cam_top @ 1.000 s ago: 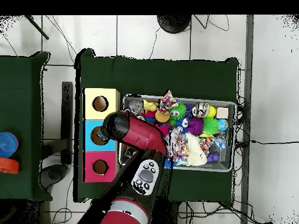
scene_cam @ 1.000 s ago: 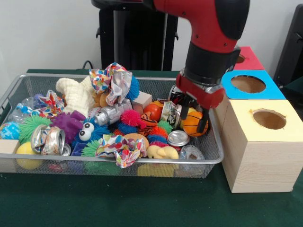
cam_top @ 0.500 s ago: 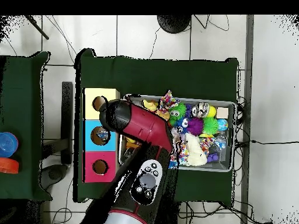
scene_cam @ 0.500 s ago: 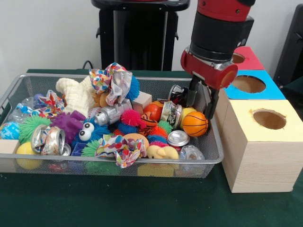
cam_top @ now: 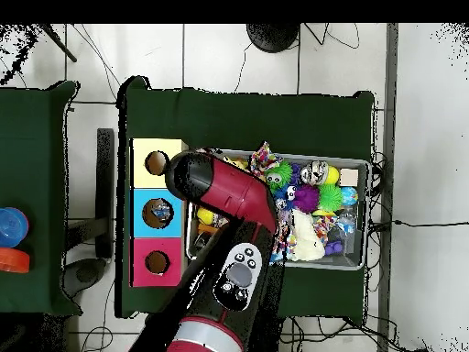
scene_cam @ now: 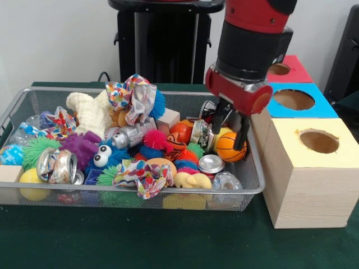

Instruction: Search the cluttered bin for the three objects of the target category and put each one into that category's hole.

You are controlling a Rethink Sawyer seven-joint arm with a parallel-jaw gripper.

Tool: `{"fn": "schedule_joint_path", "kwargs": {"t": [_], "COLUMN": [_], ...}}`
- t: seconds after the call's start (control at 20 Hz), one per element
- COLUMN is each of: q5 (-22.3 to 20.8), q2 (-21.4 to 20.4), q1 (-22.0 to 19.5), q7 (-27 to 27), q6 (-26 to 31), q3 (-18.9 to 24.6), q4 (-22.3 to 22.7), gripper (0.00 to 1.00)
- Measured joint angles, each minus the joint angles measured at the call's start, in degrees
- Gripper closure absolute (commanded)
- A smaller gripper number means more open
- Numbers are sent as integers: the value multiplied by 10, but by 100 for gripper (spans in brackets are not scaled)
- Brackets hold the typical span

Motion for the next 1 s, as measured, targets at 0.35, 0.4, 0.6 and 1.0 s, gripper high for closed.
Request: {"fn": "schedule_joint_path", "kwargs": {"t": [0.35,0.4,0.6,1.0], "q5": [0,0,0,1], "q2": [40,51,75,91], "q1": [-2,-2,-2,-10], "q7": [0,0,0,0], "q6": [-32,-42,-66,-73], "q3": [-2,-2,-1,14], "q4": [0,0,-1,5], "gripper": [0,0,0,0]}}
